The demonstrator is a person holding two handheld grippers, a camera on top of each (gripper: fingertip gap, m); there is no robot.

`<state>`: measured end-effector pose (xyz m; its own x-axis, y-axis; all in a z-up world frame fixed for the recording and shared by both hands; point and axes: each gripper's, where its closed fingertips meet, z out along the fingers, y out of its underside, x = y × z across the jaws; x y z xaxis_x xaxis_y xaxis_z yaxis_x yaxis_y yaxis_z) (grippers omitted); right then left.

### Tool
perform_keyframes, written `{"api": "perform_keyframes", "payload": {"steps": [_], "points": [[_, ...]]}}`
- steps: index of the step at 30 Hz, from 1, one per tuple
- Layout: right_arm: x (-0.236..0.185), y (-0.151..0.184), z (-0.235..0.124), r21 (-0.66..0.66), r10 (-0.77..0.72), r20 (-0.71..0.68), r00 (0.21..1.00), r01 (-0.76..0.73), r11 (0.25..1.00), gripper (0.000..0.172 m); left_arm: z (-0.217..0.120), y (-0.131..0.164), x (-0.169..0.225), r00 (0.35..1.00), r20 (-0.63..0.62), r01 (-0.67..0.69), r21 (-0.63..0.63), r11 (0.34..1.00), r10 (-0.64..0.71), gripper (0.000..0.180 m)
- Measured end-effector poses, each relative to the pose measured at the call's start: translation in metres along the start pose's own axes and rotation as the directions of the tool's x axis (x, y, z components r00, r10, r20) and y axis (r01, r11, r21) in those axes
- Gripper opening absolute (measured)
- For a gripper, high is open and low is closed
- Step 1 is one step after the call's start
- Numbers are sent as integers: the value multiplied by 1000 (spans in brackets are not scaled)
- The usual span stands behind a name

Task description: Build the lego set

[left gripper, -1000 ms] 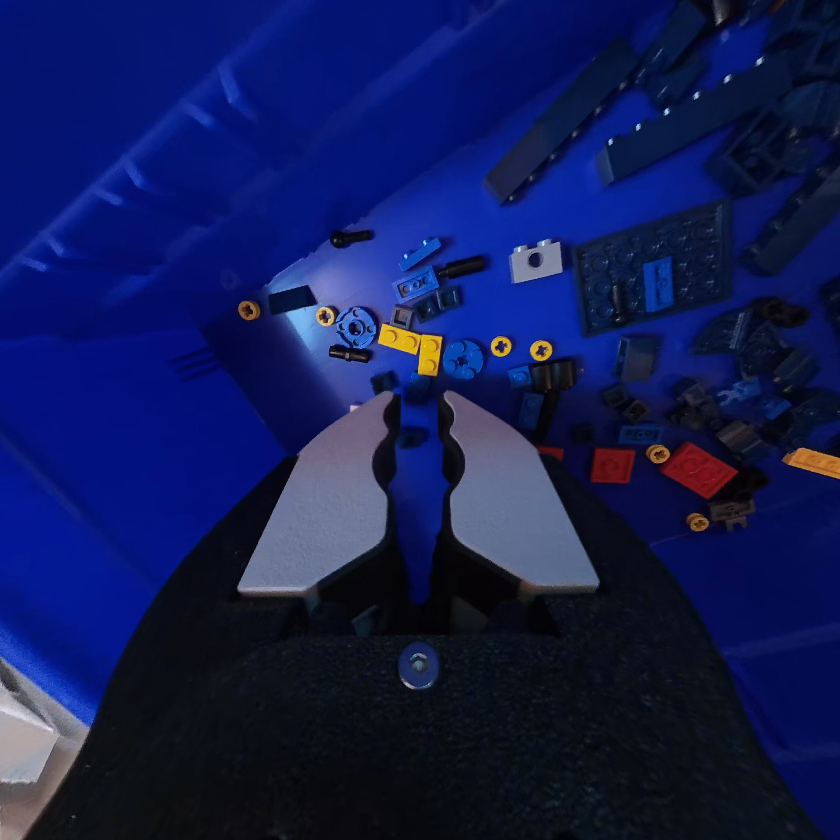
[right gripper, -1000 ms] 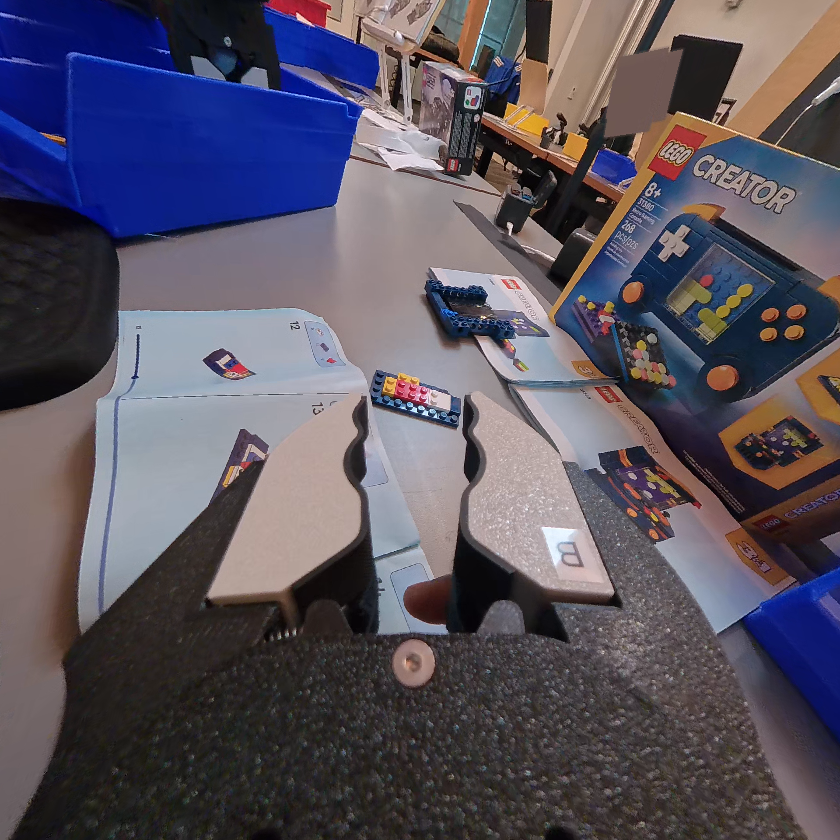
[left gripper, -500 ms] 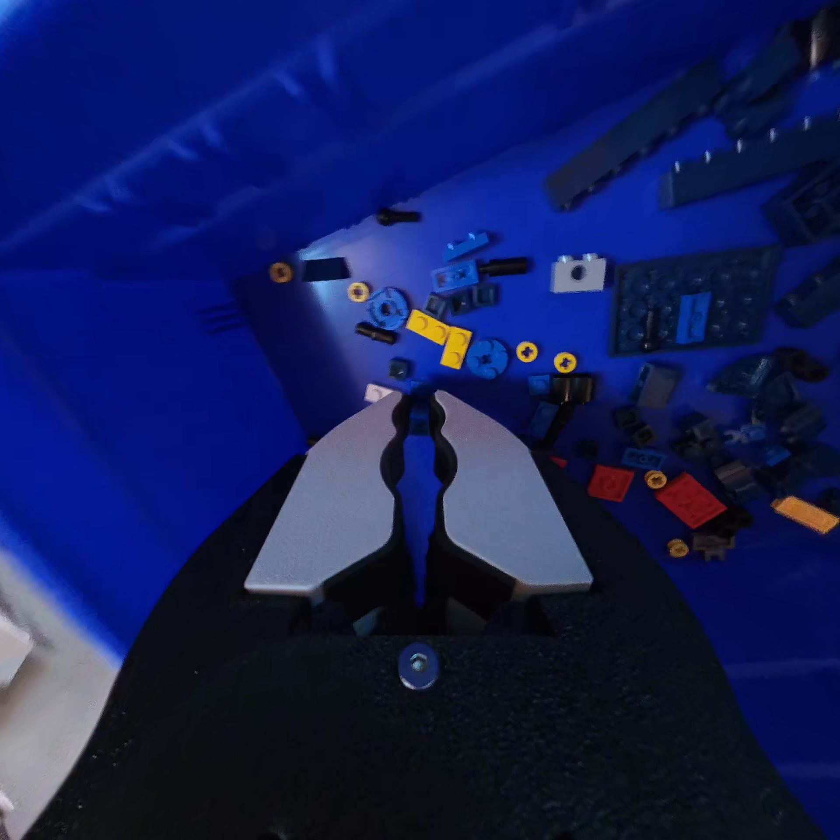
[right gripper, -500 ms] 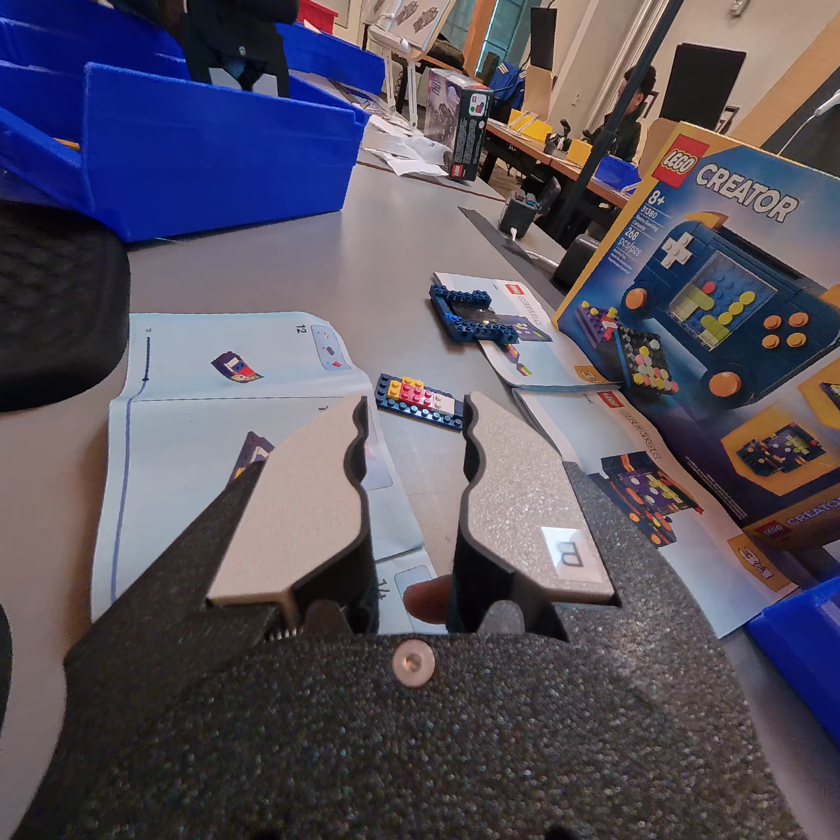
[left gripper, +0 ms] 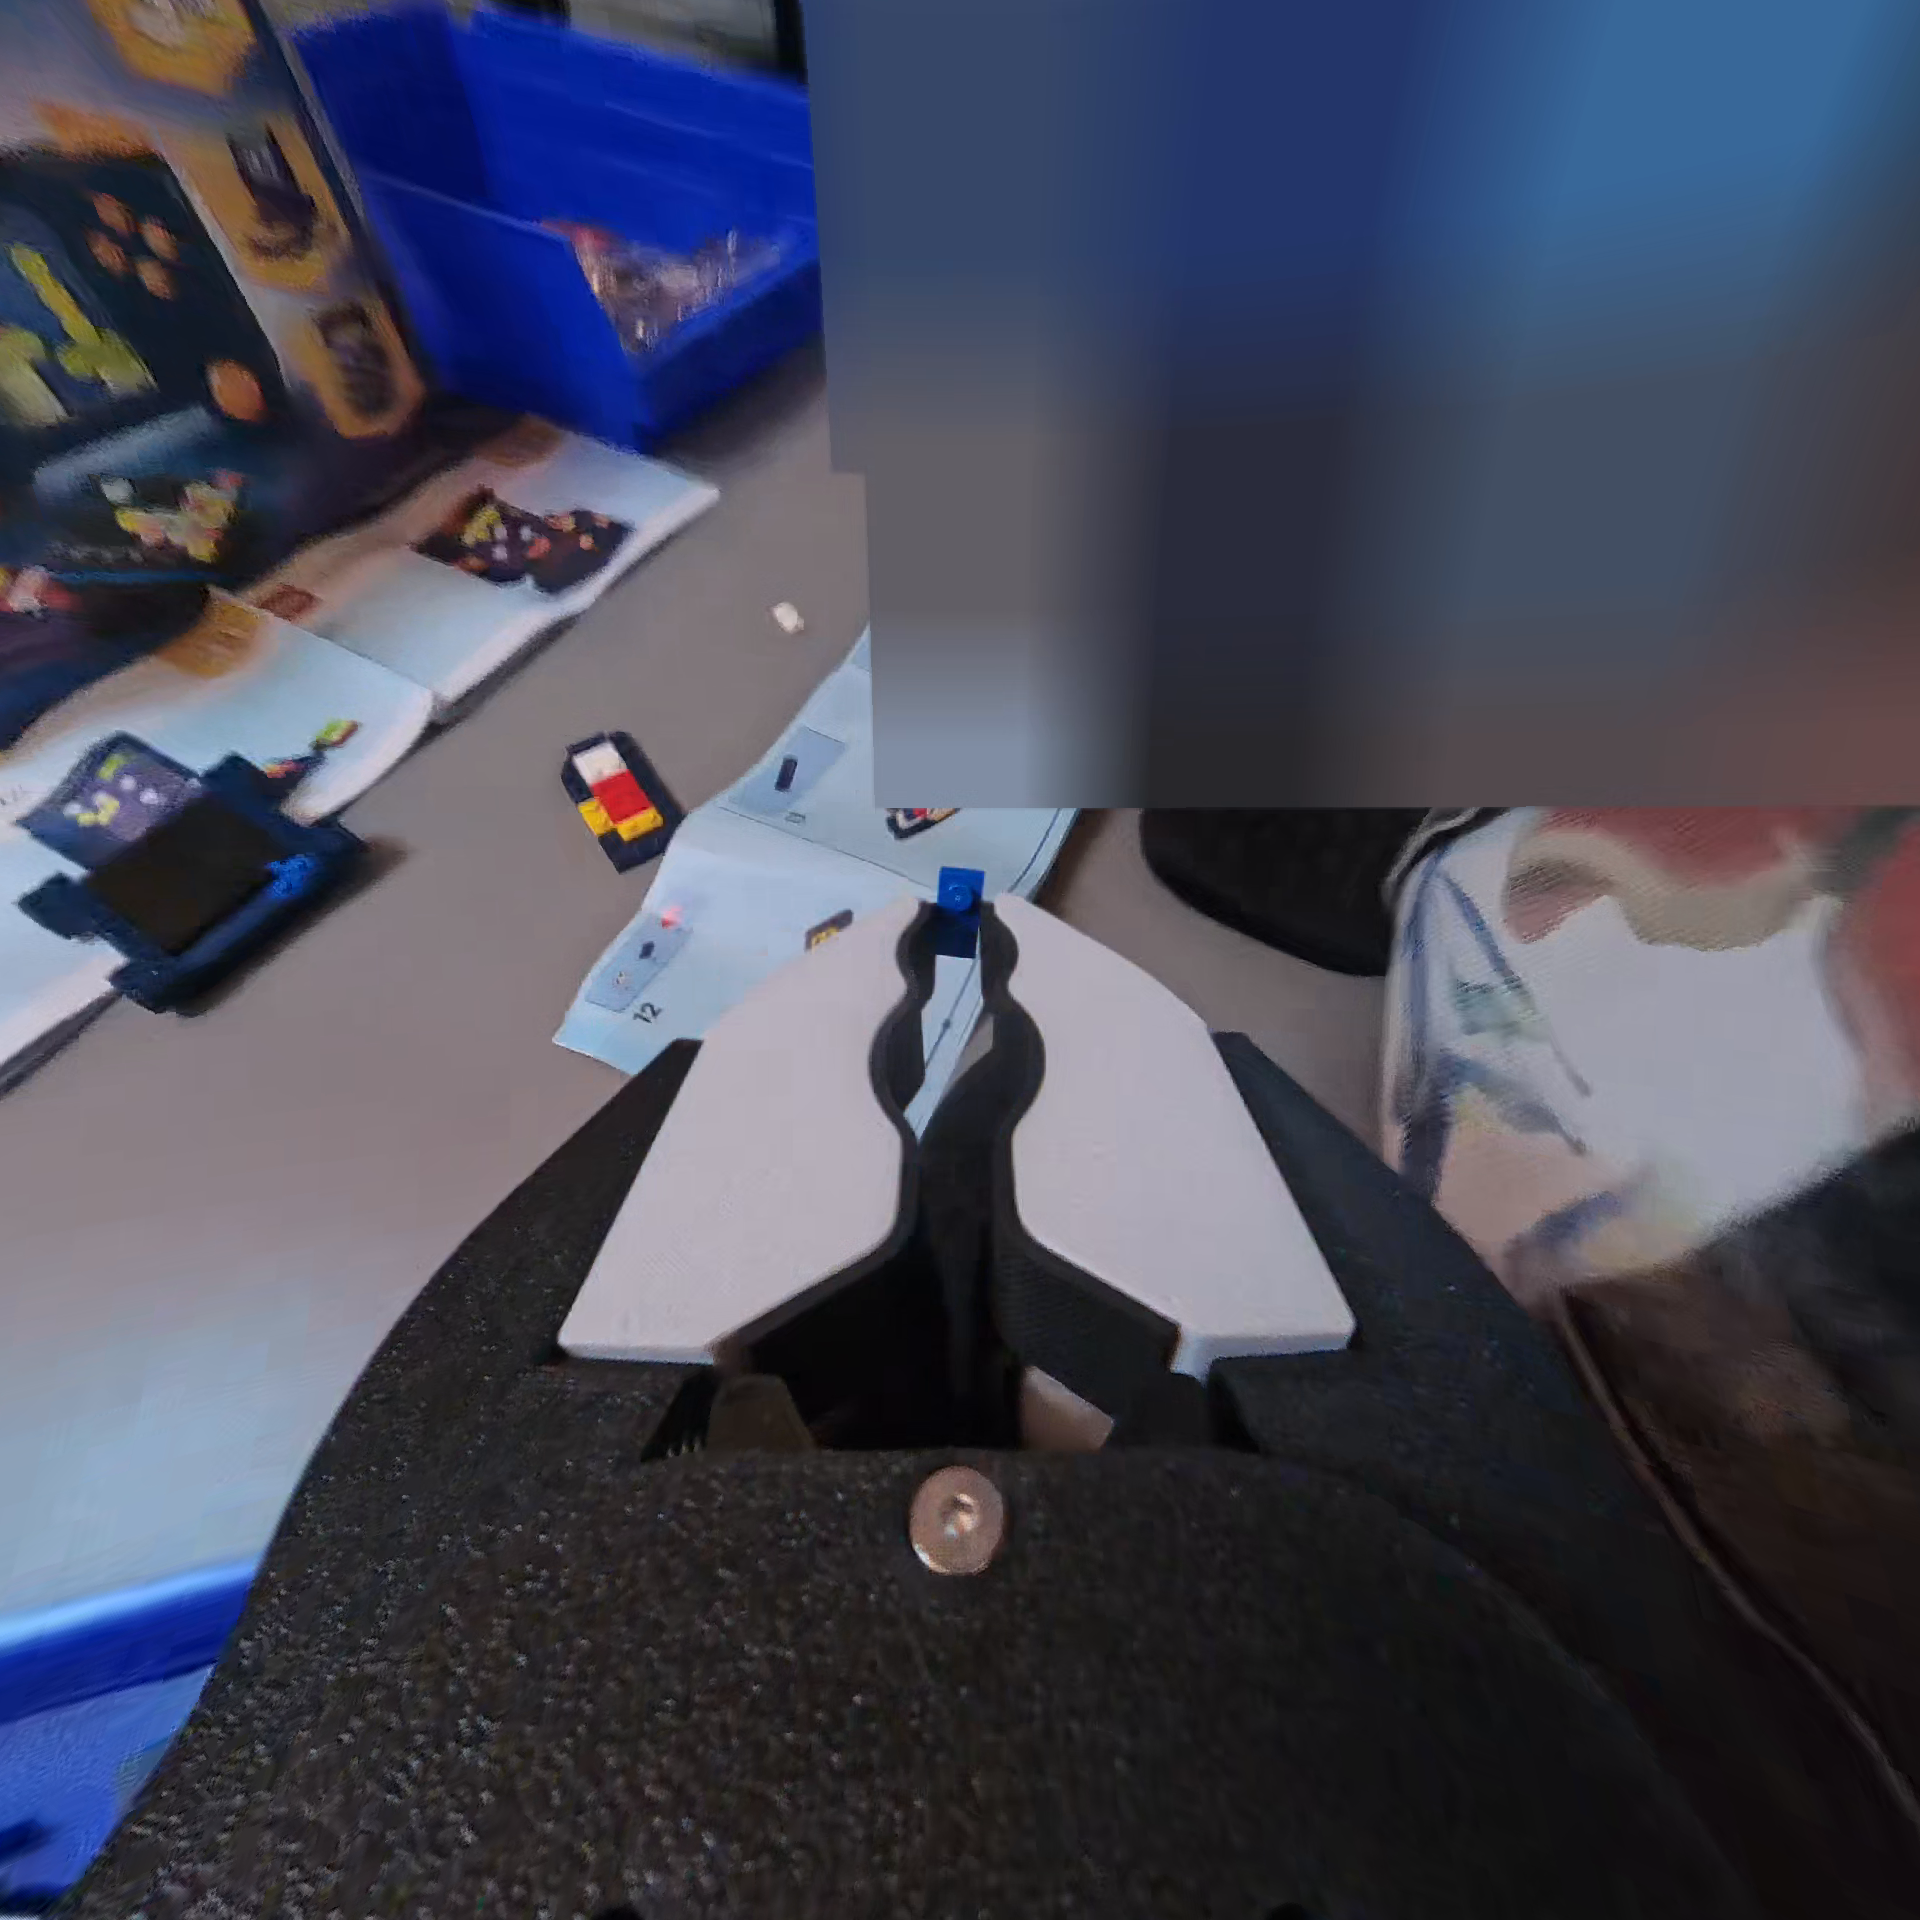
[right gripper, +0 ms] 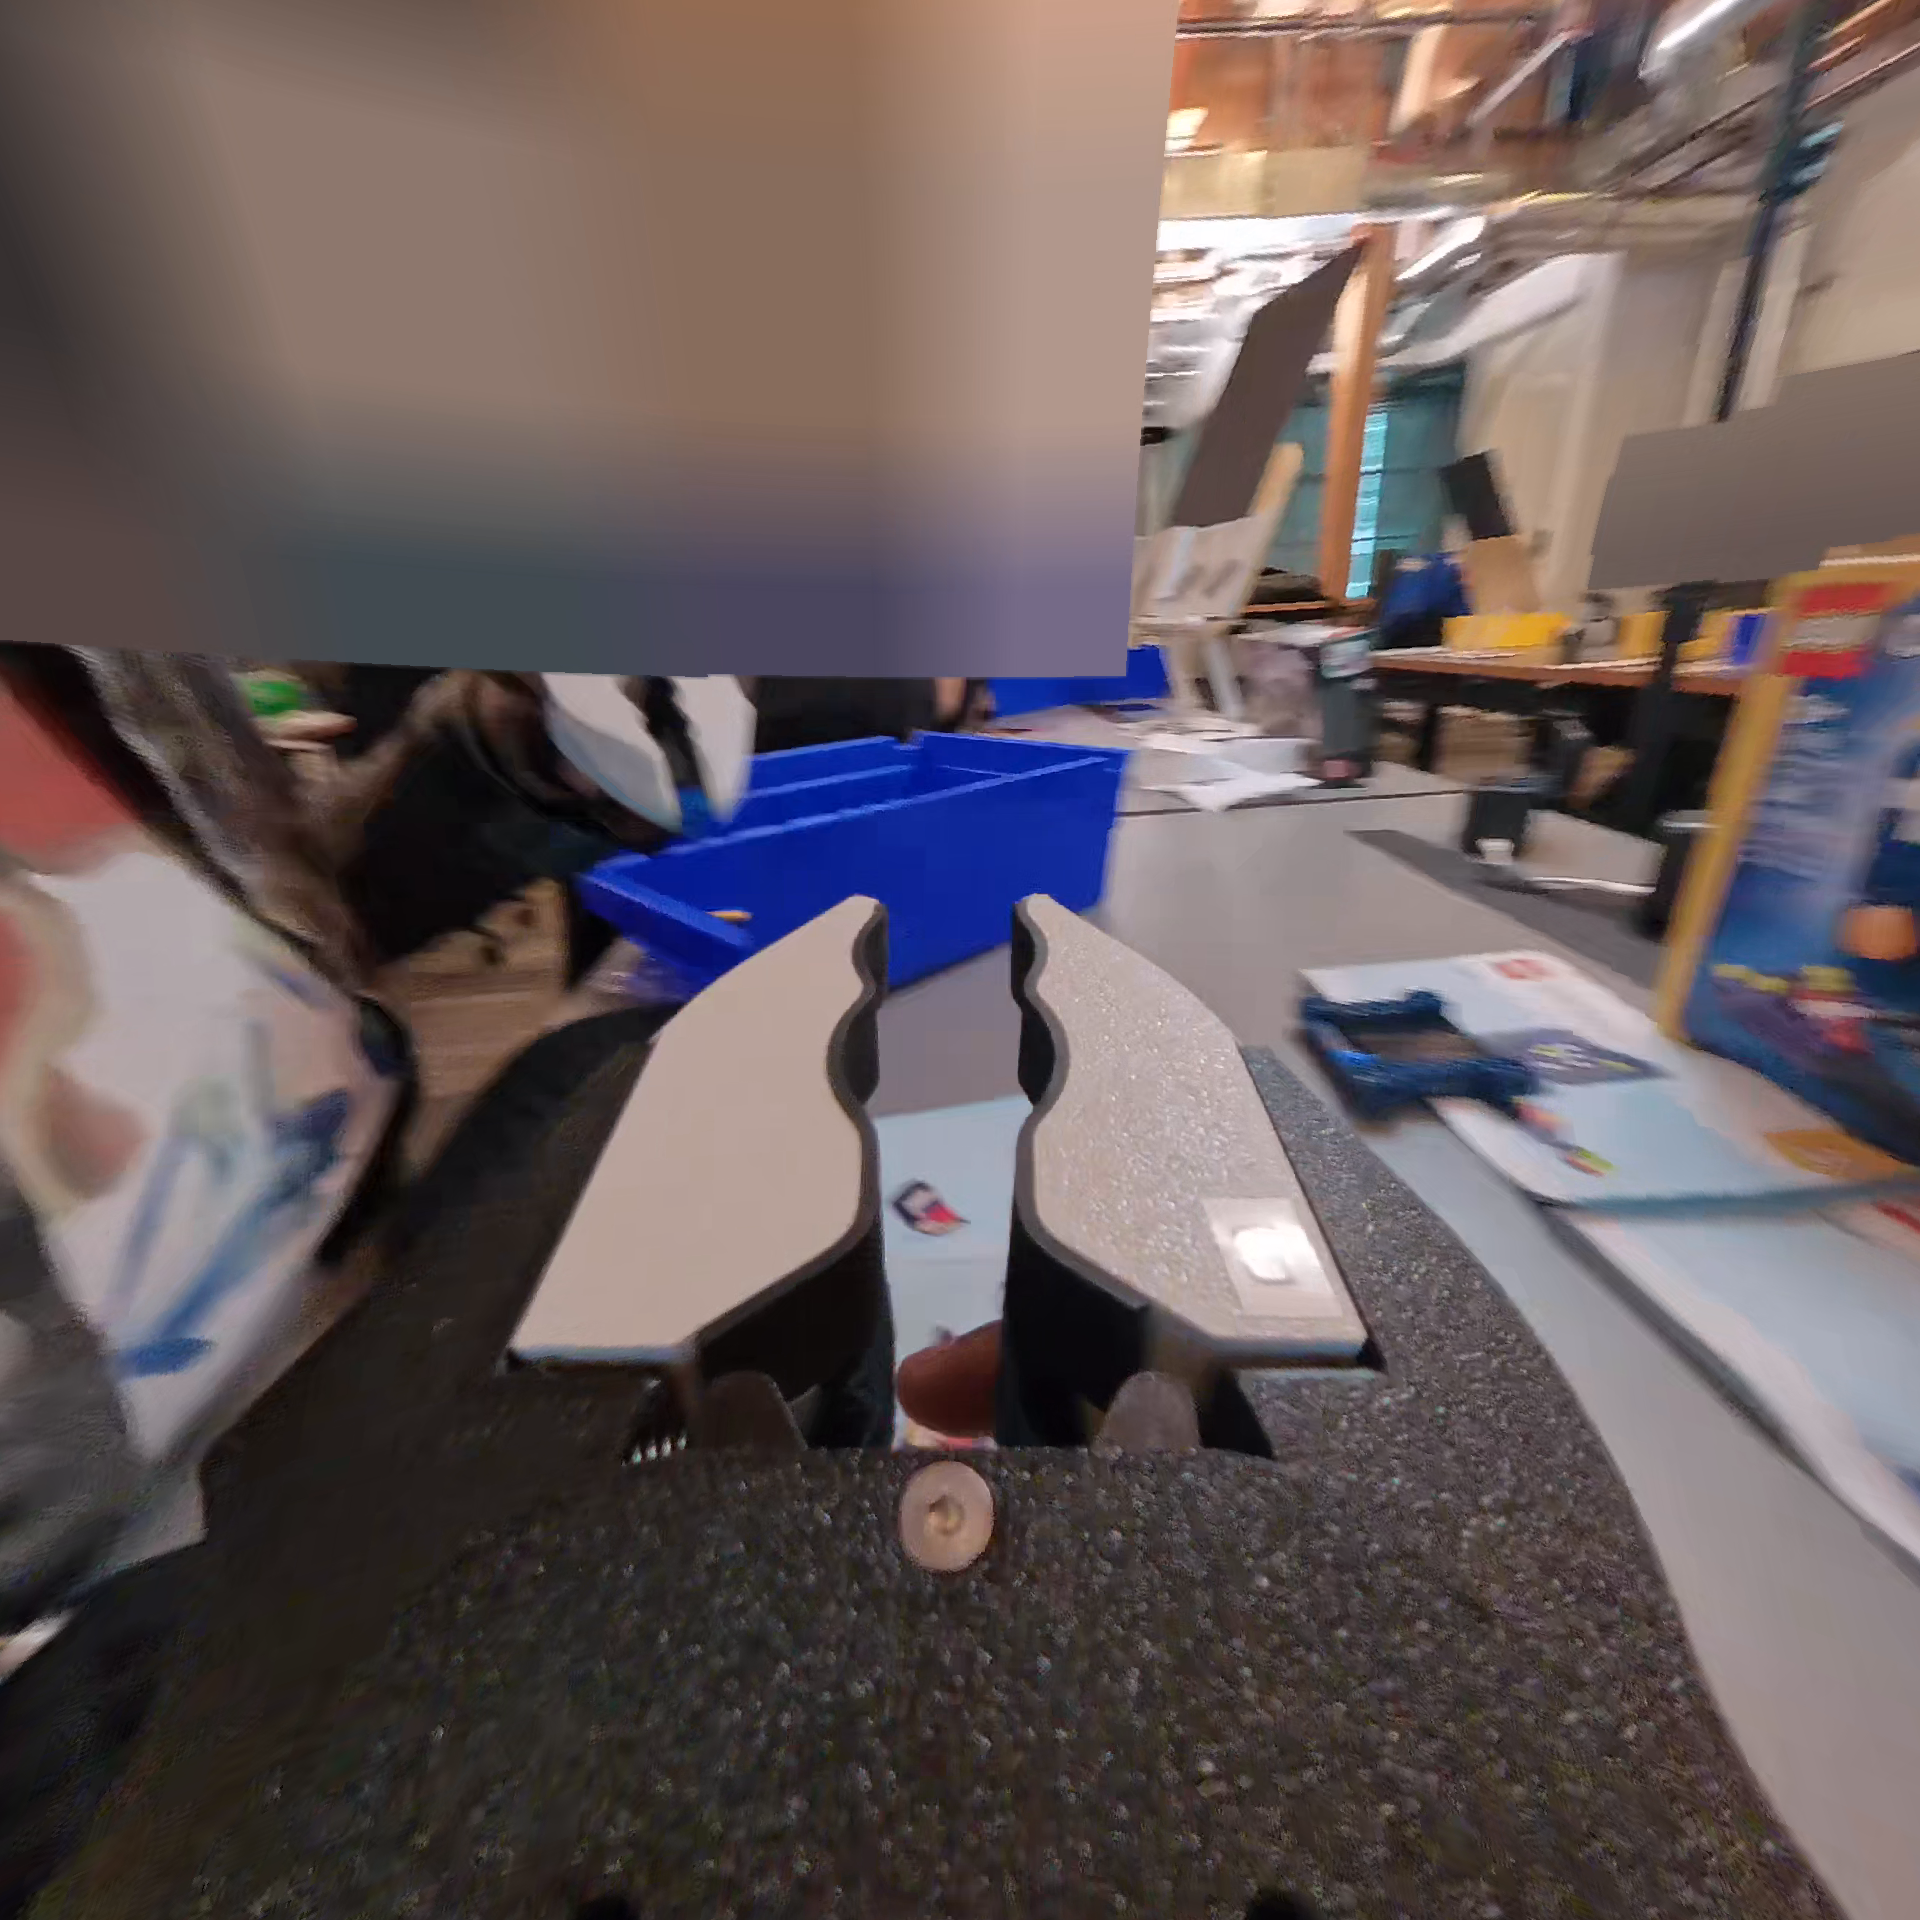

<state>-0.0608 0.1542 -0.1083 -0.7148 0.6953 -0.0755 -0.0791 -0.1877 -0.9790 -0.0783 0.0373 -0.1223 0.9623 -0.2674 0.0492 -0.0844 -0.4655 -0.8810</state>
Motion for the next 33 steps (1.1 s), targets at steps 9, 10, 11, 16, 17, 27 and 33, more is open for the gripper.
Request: {"api": "perform_keyframes", "payload": {"steps": [9, 10, 11, 16, 17, 27, 33], "points": [[-73, 32, 31, -192, -12, 273, 962, 66, 979, 17, 67, 10, 26, 996, -3, -93, -43, 995, 92, 7], [-75, 35, 31, -207, -17, 277, 961, 77, 975, 15, 68, 8, 28, 995, -6, -101, -35, 994, 101, 7], [-75, 37, 31, -218, -21, 273, 962, 83, 972, 13, 68, 7, 30, 994, -6, -106, -30, 994, 106, 7], [-72, 46, 31, -269, -27, 267, 963, 102, 958, 12, 66, 4, 32, 993, -3, -117, -19, 993, 117, 7], [-73, 48, 31, -278, -31, 269, 963, 109, 954, 11, 66, 5, 32, 993, -3, -118, -17, 993, 118, 7], [-73, 57, 32, -315, -41, 282, 958, 133, 940, 8, 66, 11, 30, 992, -17, -128, -31, 991, 128, 7], [-72, 61, 33, -343, -59, 285, 957, 159, 926, 7, 66, 14, 29, 993, -19, -119, -30, 992, 118, 7]]}}
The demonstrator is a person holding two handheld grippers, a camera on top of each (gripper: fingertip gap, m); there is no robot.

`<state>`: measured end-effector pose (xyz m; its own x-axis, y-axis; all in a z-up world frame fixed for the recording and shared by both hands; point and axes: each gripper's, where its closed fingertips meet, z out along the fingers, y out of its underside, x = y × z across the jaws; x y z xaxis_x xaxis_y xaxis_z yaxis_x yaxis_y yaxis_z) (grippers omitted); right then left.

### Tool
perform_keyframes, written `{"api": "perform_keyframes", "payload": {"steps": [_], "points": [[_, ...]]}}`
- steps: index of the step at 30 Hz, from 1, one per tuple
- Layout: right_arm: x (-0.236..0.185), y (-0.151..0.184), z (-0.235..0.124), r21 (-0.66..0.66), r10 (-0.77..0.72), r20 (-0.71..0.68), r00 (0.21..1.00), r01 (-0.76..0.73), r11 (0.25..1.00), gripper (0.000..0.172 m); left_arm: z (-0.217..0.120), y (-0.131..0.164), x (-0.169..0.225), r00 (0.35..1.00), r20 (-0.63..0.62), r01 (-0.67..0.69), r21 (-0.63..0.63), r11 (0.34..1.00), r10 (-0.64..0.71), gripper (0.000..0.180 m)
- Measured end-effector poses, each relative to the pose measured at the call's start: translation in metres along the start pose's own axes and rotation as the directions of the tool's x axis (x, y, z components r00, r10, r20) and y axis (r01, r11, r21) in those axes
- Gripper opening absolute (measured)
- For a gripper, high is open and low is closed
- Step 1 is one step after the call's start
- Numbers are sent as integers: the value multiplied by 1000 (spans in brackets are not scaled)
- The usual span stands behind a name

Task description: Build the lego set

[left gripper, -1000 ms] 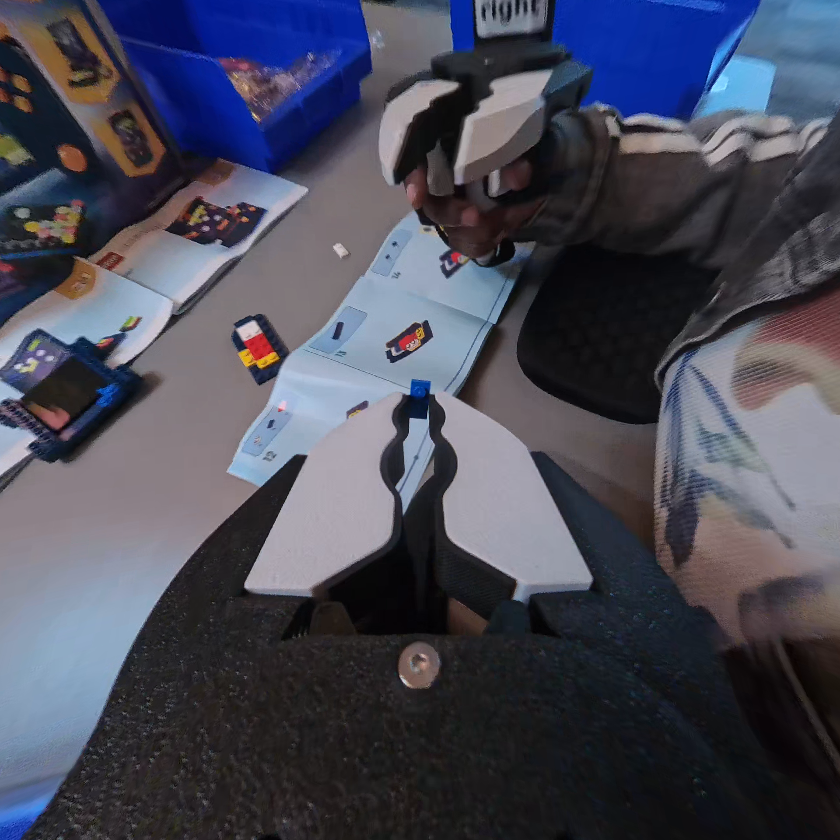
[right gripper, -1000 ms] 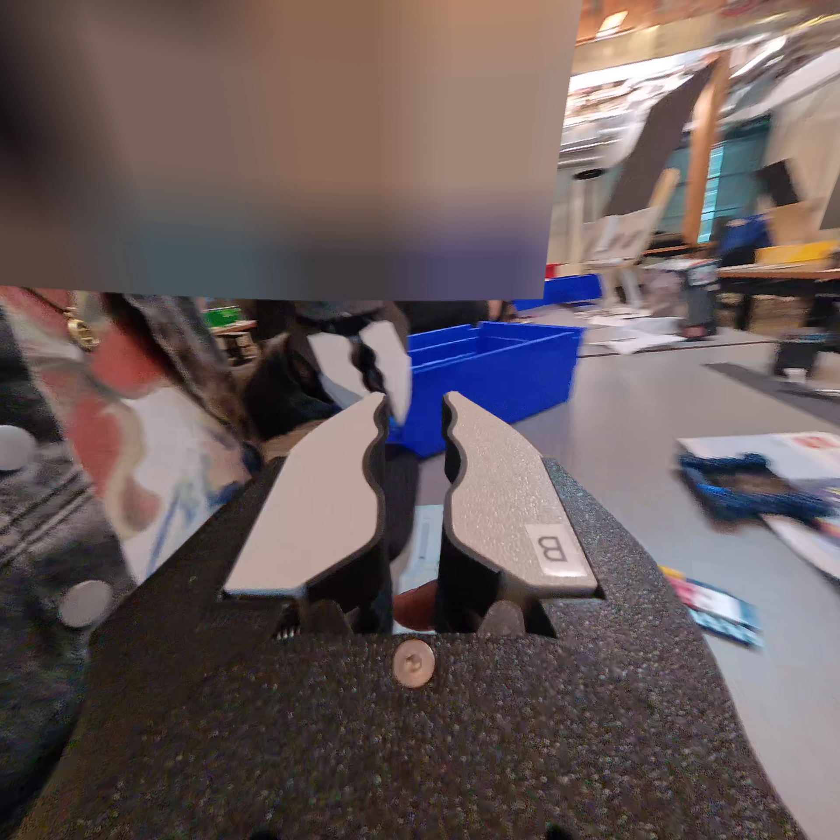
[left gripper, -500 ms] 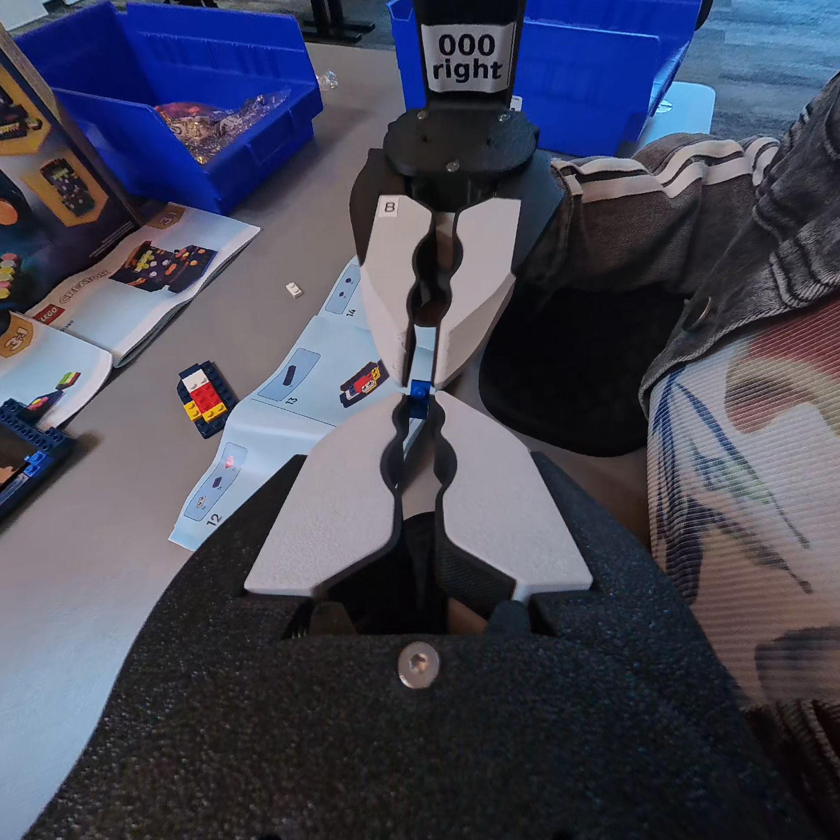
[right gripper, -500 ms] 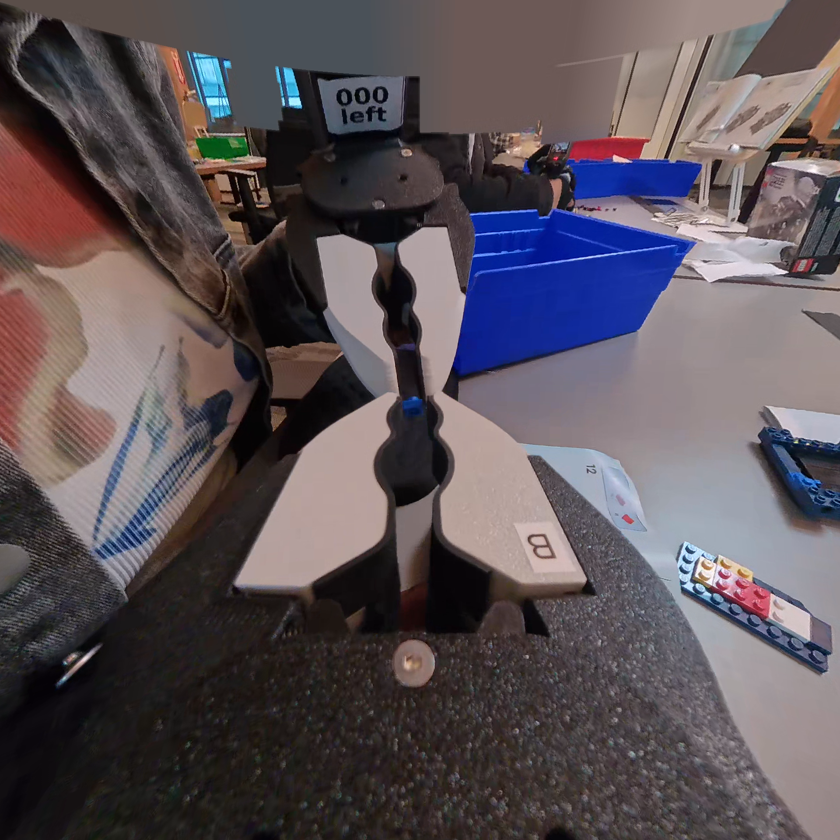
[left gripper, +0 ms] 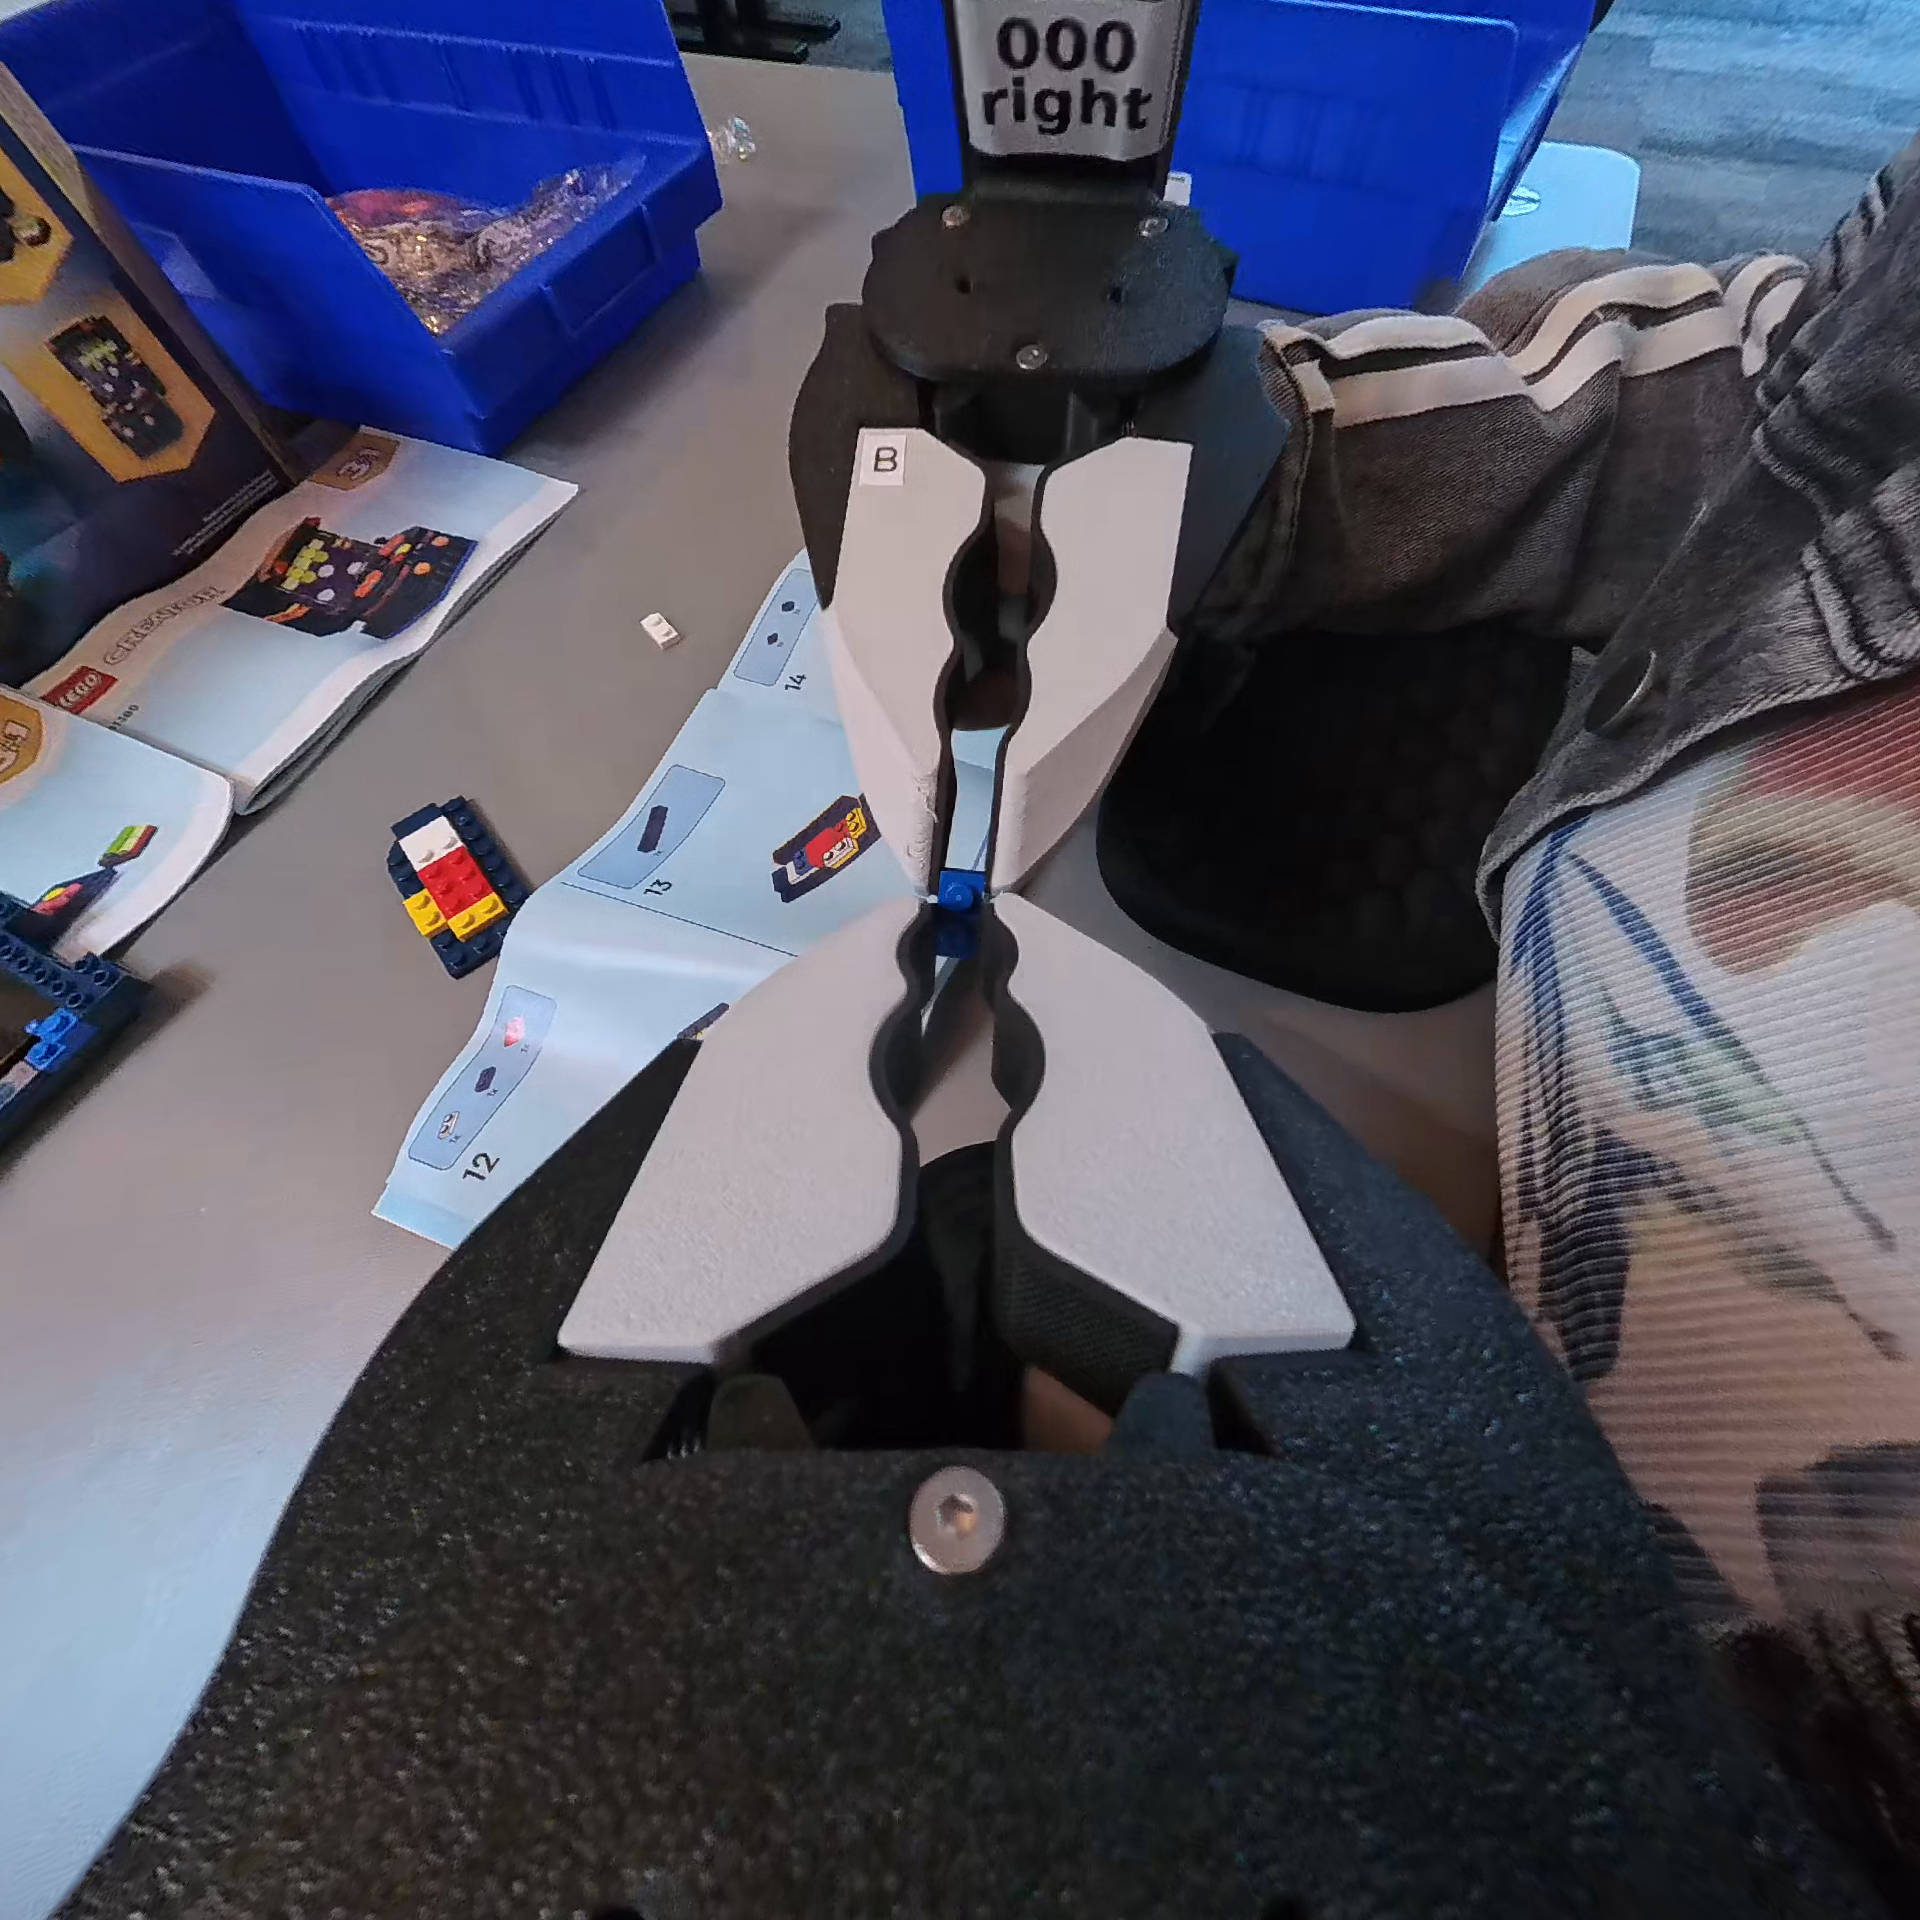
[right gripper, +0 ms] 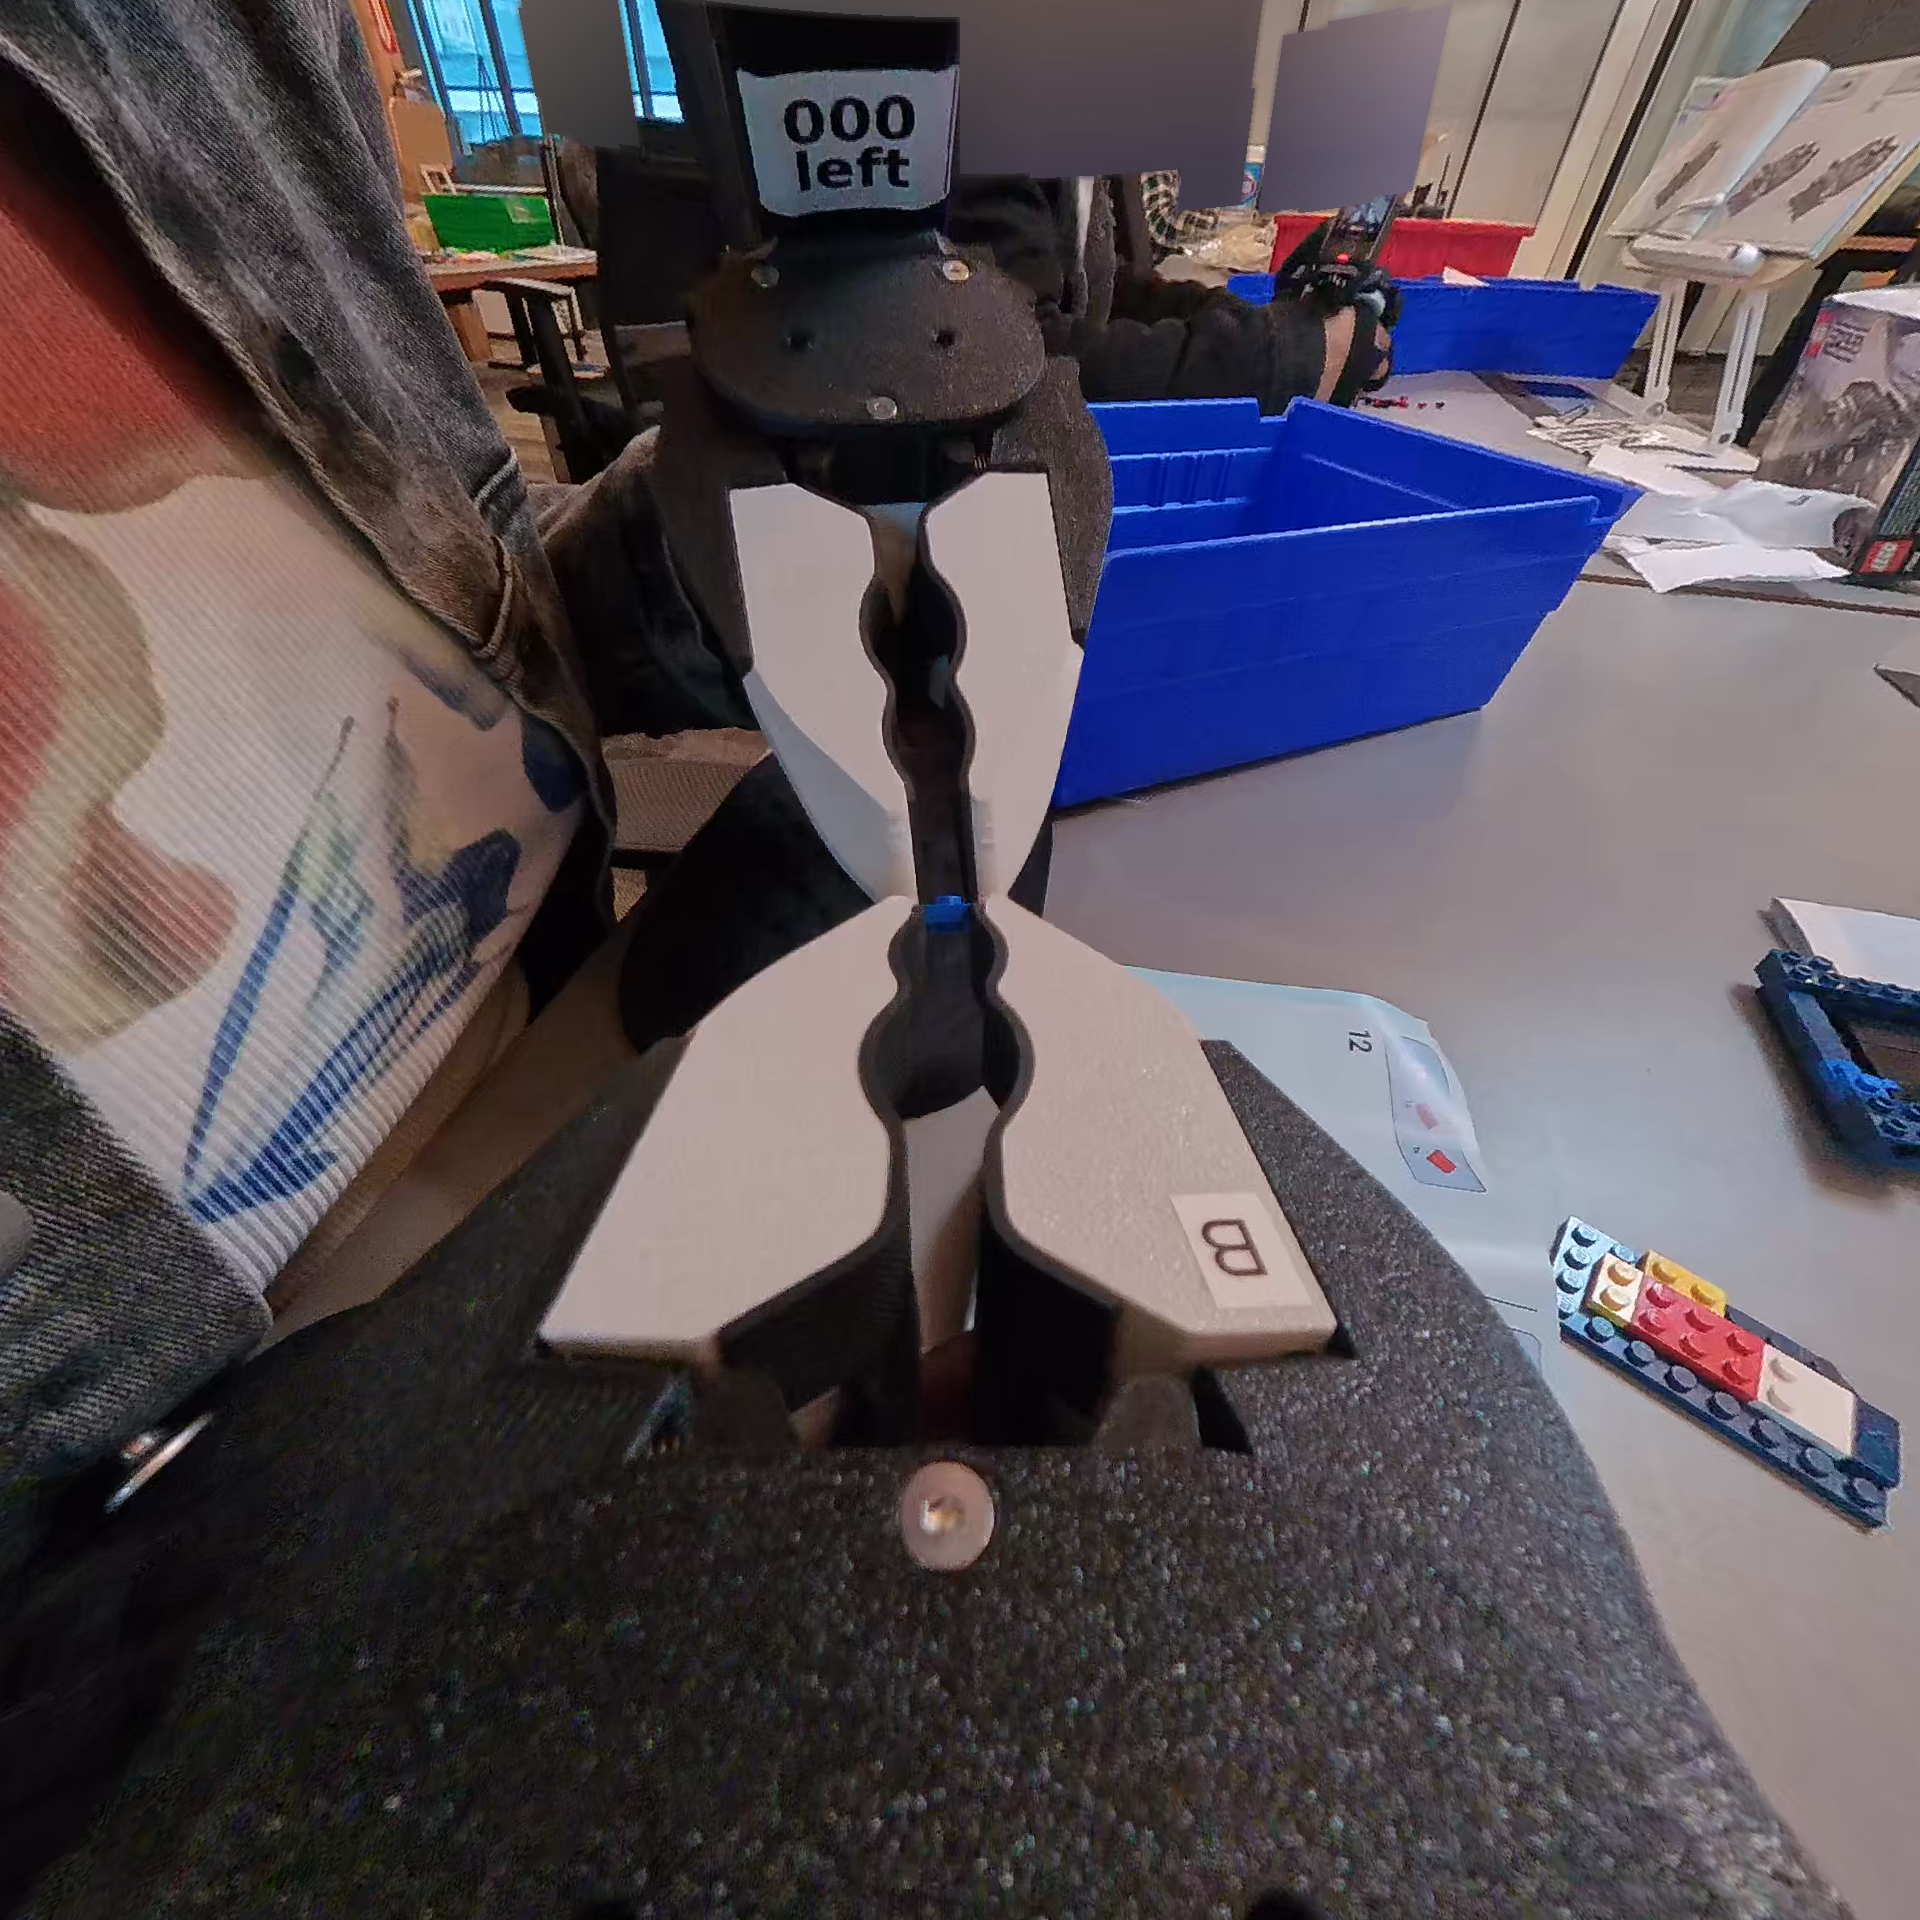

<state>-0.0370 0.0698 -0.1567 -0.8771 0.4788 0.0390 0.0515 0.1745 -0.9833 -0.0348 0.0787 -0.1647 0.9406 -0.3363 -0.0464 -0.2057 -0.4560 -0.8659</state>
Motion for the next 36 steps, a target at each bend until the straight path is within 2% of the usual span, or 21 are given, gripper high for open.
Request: {"api": "perform_keyframes", "payload": {"steps": [3, 5, 6, 8, 10, 11, 13, 15, 18, 25, 30, 33, 36], "points": [[11, 0, -6, -13, -4, -45, 999, 4, 1000, 8, -3, -3, -7, 999, 31, 36, 34, 999, -37, 10], [44, 7, -24, -48, 25, -196, 980, -35, 998, 8, -13, -4, -19, 994, 89, 60, 43, 997, -64, 19], [67, 15, -39, -72, 55, -312, 948, -81, 994, 8, -22, -4, -25, 990, 118, 65, 54, 996, -71, 20], [113, 44, -74, -127, 120, -540, 833, -222, 967, 8, -44, -7, -37, 978, 191, 66, 88, 994, -82, 20], [141, 79, -100, -149, 199, -664, 721, -389, 909, 8, -72, -9, -53, 950, 297, 57, 122, 991, -91, 21], [147, 91, -104, -140, 252, -684, 684, -462, 876, 8, -87, -9, -63, 929, 358, 50, 135, 990, -95, 21], [150, 103, -104, -133, 300, -693, 656, -525, 841, 8, -117, -8, -79, 875, 472, 34, 156, 987, -105, 21], [151, 107, -107, -170, 251, -720, 647, -515, 840, 8, -141, -6, -93, 818, 563, 16, 178, 984, -115, 21], [149, 114, -111, -217, 214, -737, 641, -524, 824, 8, -161, 5, -107, 762, 636, 23, 158, 987, -120, 21], [138, 124, -116, -292, 170, -744, 646, -544, 787, 8, -171, 28, -116, 719, 687, 86, 67, 994, -109, 24], [136, 124, -116, -293, 172, -741, 649, -544, 786, 8, -173, 51, -115, 722, 685, 162, -30, 986, -98, 28], [136, 124, -115, -295, 170, -738, 653, -539, 789, 19, -189, 69, -116, 705, 704, 230, -113, 967, -85, 35], [134, 122, -113, -308, 159, -725, 670, -522, 795, 24, -217, 86, -121, 661, 748, 303, -195, 933, -58, 44]]}}
